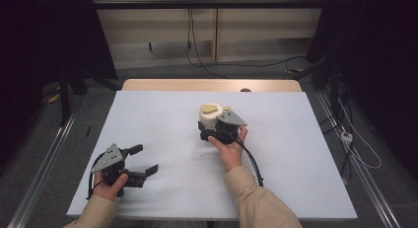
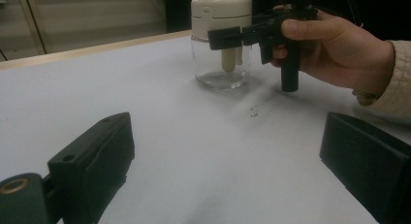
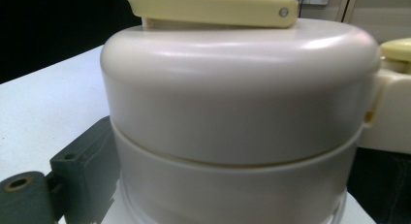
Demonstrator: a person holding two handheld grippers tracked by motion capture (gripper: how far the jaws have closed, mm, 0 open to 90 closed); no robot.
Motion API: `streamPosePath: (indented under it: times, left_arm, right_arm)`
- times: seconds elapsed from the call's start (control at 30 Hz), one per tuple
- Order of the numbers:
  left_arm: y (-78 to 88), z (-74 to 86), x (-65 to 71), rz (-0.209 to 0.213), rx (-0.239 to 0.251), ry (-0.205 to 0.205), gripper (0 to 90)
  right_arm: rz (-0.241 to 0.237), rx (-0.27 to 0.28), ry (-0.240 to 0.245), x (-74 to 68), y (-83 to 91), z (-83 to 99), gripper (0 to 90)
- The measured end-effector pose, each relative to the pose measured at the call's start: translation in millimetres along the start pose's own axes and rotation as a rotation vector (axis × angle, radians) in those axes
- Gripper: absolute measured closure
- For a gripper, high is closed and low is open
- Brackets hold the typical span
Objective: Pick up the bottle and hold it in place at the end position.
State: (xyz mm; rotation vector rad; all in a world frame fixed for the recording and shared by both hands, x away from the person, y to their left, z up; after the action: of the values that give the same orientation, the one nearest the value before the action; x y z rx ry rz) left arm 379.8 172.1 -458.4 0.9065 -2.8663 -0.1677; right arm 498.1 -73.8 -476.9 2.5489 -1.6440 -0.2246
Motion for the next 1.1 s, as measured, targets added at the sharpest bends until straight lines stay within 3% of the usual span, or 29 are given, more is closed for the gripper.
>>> streamPosePath:
  times: [0.23, 0.53, 1.1]
  left_arm:
    - [-0.1, -0.1, -0.1, -0.001, 0.002, 0.003, 5.0]
    - [1.3, -0.3, -1.0, -0.005, 0.003, 0.001, 5.0]
    - [2.1, -0.5, -0.6, -0.004, 0.004, -0.002, 5.0]
  right_arm:
    - [0.005, 0.001, -0.008, 1.2, -2.4, 0.8, 5.8]
    - [-0.024, -0.011, 0.036, -8.9, -9.7, -3.8, 5.8]
    - [-0.038, -0.034, 0.014, -6.6, -8.0, 0.8, 5.6]
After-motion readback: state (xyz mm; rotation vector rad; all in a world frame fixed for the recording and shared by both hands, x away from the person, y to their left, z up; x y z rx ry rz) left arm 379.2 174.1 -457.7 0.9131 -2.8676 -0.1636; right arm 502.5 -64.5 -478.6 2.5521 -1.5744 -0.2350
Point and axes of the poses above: each handheld gripper's, and its own axes: y roughly backward along the jaws, z roughly out of its underside, x roughly to its right, the point moved 8 cm from there along -y, roughly forward along the jaws, and after that the axes turned 8 degrees about x, right-handed, at the moved point
